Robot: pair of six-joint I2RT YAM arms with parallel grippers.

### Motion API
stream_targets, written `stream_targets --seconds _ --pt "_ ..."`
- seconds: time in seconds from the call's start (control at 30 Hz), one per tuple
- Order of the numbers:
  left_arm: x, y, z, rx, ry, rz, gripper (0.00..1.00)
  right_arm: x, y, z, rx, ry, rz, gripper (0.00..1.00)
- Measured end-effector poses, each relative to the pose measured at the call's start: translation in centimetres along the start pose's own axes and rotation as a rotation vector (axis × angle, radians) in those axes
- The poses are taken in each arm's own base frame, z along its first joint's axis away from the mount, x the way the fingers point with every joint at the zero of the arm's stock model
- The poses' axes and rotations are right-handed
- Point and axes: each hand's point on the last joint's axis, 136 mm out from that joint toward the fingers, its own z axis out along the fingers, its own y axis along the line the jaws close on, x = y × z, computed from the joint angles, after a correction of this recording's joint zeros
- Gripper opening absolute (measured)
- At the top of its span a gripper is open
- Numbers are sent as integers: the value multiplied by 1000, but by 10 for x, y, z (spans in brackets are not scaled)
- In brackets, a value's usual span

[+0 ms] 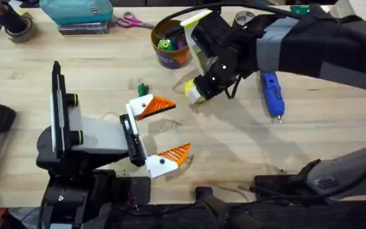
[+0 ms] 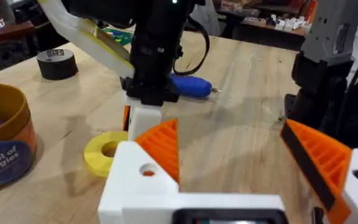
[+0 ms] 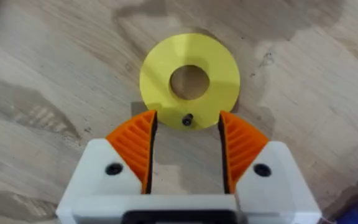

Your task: Pick up the gripper from the table and insert it into the empty holder that is missing its gripper. Then pick up a screw, insert it into the mounting hole, and use the screwdriver to tighten it. Finally, clean up the table by picking up the vegetable and placing it into the bucket.

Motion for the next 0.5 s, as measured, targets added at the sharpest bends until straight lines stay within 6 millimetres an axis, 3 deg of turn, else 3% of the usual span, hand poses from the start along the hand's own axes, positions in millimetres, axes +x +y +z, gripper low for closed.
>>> stream_targets --seconds 0.5 --pt "0 0 0 0 0 0 986 -3 0 8 0 -3 0 542"
